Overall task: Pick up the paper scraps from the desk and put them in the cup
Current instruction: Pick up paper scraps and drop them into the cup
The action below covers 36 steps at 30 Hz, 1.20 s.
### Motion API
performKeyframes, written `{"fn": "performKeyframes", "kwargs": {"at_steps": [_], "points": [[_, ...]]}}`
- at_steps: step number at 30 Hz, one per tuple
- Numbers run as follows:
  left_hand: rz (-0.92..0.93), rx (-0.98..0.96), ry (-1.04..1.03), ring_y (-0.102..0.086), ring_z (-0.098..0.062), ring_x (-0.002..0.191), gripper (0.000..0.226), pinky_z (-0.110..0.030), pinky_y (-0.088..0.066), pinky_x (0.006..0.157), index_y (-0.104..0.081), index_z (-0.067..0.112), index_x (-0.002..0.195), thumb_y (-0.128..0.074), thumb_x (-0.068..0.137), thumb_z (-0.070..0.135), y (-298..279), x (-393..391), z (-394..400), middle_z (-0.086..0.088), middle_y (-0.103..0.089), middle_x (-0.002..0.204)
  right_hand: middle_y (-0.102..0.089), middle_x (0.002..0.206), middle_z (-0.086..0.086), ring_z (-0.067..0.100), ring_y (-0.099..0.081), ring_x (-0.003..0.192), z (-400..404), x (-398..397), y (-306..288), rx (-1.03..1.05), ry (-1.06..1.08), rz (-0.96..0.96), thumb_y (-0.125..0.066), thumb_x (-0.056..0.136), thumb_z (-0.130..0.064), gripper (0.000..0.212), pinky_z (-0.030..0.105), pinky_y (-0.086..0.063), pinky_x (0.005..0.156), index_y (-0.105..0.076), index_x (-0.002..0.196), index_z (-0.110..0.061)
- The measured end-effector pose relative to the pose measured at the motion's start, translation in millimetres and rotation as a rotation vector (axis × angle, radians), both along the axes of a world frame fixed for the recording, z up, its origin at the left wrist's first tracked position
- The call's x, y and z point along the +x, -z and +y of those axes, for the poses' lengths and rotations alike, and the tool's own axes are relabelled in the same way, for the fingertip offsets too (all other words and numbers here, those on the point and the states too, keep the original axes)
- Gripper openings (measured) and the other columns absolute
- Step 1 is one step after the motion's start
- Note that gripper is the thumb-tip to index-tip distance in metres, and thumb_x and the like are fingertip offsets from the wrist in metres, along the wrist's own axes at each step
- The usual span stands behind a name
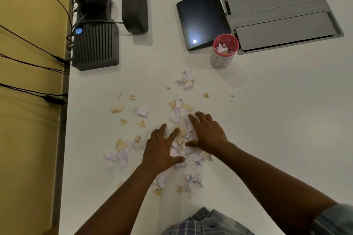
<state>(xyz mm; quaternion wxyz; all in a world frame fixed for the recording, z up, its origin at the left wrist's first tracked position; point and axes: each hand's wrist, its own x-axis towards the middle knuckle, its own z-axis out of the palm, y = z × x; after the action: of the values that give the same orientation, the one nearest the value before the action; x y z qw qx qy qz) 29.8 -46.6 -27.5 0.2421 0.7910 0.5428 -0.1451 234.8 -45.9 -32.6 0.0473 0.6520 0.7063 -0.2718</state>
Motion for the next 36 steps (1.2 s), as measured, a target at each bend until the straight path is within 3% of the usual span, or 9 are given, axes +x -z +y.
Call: {"fn": "performKeyframes", "kwargs": {"at_steps": [4, 9, 15, 18, 21, 25, 28, 32, 36], "points": [[-0.075, 0.116, 0.007, -0.032, -0.024, 0.128, 0.069, -0.035, -0.047, 0.094, -0.031, 0.038, 0.139, -0.065, 0.079, 0.047, 6, 12, -13, -0.003, -0.030, 0.147, -0.021, 0.151, 0.012, 0.032, -0.029, 0.130, -9, -14, -2, -0.021, -0.134, -0.059, -0.068, 0.081, -0.046, 0.081, 0.039, -0.049, 0.086, -0.023, 0.145, -0.026], [-0.286, 0.097, -0.117, -0.057, -0.016, 0.097, 0.022, -0.023, -0.050, 0.074, -0.053, 0.023, 0.115, -0.049, 0.094, 0.030, 5, 13, -15, -0.001, -0.053, 0.117, -0.043, 0.127, 0.011, 0.028, -0.045, 0.108, -20, -16, -7, 0.063, -0.177, -0.045, -0.049, 0.094, -0.014, 0.033, 0.036, -0.048, 0.062, -0.046, 0.127, -0.013], [-0.416, 0.106, -0.149, -0.059, -0.019, 0.097, 0.019, -0.027, -0.050, 0.081, -0.068, 0.010, 0.104, -0.057, 0.089, 0.011, -4, 13, 6, -0.005, -0.062, 0.107, -0.059, 0.108, 0.009, 0.027, -0.058, 0.098, -9, -7, -12, 0.138, -0.126, 0.022, -0.044, 0.095, -0.007, 0.027, 0.036, -0.051, 0.074, -0.057, 0.119, -0.011], [-0.513, 0.126, -0.202, -0.064, -0.018, 0.089, 0.014, -0.026, -0.054, 0.078, -0.071, 0.007, 0.097, -0.065, 0.084, 0.006, -13, 17, 21, -0.008, -0.067, 0.099, -0.067, 0.111, 0.007, 0.025, -0.064, 0.098, 4, 4, -18, 0.206, 0.094, 0.178, -0.050, 0.094, -0.009, 0.028, 0.036, -0.052, 0.083, -0.067, 0.115, -0.014], [-0.589, 0.135, -0.293, -0.067, -0.016, 0.084, 0.013, -0.013, -0.049, 0.074, -0.072, 0.005, 0.090, -0.073, 0.077, 0.003, -21, 23, 38, -0.009, -0.069, 0.093, -0.072, 0.107, 0.009, 0.025, -0.068, 0.092, 24, 18, -34, 0.285, 0.287, 0.328, -0.059, 0.090, -0.009, 0.021, 0.036, -0.052, 0.085, -0.073, 0.106, -0.010], [-0.623, 0.137, -0.317, -0.065, -0.011, 0.081, 0.014, 0.000, -0.045, 0.070, -0.073, 0.005, 0.090, -0.075, 0.076, 0.004, -25, 31, 58, -0.008, -0.070, 0.094, -0.074, 0.103, 0.010, 0.023, -0.071, 0.087, 54, 44, -63, 0.437, 0.402, 0.416, -0.064, 0.087, -0.006, 0.017, 0.027, -0.053, 0.082, -0.075, 0.100, -0.005], [-0.625, 0.150, -0.326, -0.061, -0.006, 0.078, 0.013, 0.005, -0.042, 0.069, -0.072, 0.003, 0.088, -0.075, 0.075, 0.003, -26, 37, 69, -0.008, -0.071, 0.092, -0.075, 0.095, 0.012, 0.015, -0.067, 0.075, 85, 68, -85, 0.550, 0.528, 0.416, -0.062, 0.088, -0.010, 0.016, 0.009, -0.045, 0.070, -0.076, 0.095, -0.006], [-0.624, 0.113, -0.342, -0.061, -0.006, 0.077, 0.013, 0.006, -0.041, 0.068, -0.069, 0.003, 0.088, -0.074, 0.076, 0.005, -27, 48, 75, -0.009, -0.072, 0.091, -0.074, 0.084, 0.014, 0.025, -0.068, 0.073, 132, 101, -104, 0.762, 0.618, 0.256, -0.058, 0.090, -0.024, 0.022, 0.023, -0.048, 0.065, -0.074, 0.090, -0.009], [-0.658, 0.124, -0.308, -0.066, -0.011, 0.080, 0.012, 0.004, -0.042, 0.071, -0.069, 0.004, 0.089, -0.073, 0.078, 0.006, -30, 59, 79, -0.009, -0.072, 0.092, -0.073, 0.086, 0.017, 0.027, -0.069, 0.078, 171, 120, -104, 0.742, 0.614, 0.272, -0.056, 0.091, -0.018, 0.022, 0.032, -0.057, 0.071, -0.071, 0.088, -0.002]]}}
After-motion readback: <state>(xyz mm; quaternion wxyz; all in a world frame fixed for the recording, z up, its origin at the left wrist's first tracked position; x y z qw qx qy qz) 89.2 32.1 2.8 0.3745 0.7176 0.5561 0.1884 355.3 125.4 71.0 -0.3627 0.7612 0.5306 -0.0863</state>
